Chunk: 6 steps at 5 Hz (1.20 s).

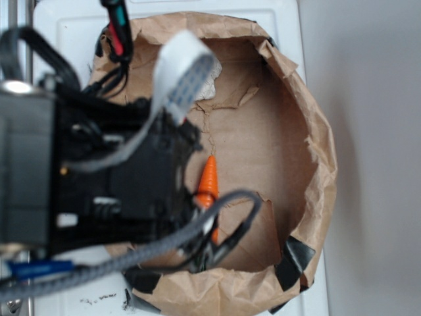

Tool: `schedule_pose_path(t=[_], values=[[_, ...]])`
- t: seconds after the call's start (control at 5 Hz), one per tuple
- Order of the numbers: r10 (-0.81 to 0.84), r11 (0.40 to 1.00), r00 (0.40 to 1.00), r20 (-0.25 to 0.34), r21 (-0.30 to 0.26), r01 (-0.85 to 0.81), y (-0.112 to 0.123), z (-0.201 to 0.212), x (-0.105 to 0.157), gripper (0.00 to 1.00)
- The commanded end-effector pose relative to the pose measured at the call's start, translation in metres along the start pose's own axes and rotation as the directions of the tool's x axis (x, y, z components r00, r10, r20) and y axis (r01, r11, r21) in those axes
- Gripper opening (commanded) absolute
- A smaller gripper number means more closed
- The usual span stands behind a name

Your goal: Grab the white paper.

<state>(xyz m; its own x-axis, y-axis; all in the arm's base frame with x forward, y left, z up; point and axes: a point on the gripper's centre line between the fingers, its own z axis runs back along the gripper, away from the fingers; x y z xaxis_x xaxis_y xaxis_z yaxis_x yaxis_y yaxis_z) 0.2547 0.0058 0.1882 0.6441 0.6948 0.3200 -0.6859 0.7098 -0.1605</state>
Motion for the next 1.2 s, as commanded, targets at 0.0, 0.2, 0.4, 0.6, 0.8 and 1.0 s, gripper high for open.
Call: schedule_pose_path(t=[0.0, 0.2, 0.4, 0.6, 0.8, 1.0], values=[[0.181, 0.961, 0.983, 0.011, 0.209, -0.179, 0.034, -0.054, 0.045, 1.00], [0.248, 0.940, 0.968, -0.031, 0.249, -0.233, 0.047, -0.066, 0.049, 1.00], [0.248, 0.940, 0.968, -0.031, 0.249, -0.233, 0.047, -0.066, 0.049, 1.00], [0.248, 0.940, 0.968, -0.031, 0.249, -0.233, 0.047, -0.066, 0.049, 1.00], [0.248, 0.940, 0.968, -0.031, 0.249, -0.233, 0.047, -0.066, 0.049, 1.00], [0.248, 0.940, 0.968, -0.031, 0.249, -0.233, 0.047, -0.066, 0.049, 1.00]])
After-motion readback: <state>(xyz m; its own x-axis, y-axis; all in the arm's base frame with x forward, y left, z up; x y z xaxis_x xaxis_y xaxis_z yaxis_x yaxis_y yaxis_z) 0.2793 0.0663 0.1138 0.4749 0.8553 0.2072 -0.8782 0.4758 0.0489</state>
